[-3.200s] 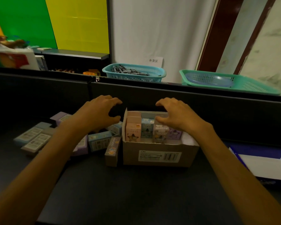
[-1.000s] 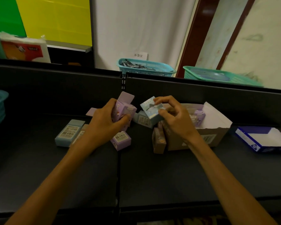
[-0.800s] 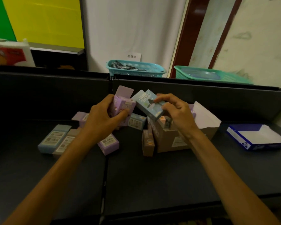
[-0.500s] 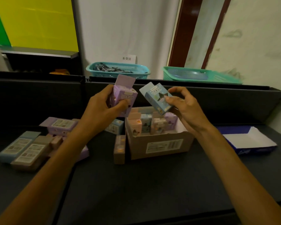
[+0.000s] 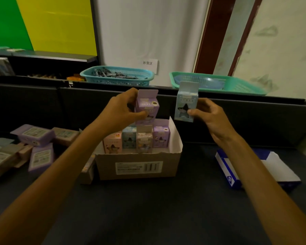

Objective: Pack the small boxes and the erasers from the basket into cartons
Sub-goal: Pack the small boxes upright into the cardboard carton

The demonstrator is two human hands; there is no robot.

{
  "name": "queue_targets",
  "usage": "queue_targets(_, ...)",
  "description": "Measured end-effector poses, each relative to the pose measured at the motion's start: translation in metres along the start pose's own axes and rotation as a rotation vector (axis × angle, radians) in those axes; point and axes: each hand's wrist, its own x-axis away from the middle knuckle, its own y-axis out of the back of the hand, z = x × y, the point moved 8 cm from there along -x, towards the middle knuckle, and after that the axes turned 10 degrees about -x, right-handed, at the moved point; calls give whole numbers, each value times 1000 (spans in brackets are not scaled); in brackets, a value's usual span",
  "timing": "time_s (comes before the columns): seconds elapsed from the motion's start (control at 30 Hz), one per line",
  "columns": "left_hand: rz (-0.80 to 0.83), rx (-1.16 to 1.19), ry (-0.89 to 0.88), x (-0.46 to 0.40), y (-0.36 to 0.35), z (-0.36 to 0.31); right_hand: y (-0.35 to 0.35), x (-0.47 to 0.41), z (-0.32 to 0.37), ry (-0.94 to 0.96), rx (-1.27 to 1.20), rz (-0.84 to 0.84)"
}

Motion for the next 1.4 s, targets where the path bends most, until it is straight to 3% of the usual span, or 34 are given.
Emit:
queue_targets(0.43,330,-4,-17,-34,-54,1,35,-20,-14,18,6,-33)
queue_targets(0.77,420,-238,-146,-38,-90,-3,38,-23,-14,21,-23,-53)
queue_targets(1.1,406,-648,-283,-36,-112,-10,39,-19,-14,32,-4,-32)
queue_targets(1.4,404,-665,-271,-29,-107,-11,35,-15,-14,28,-22,-4)
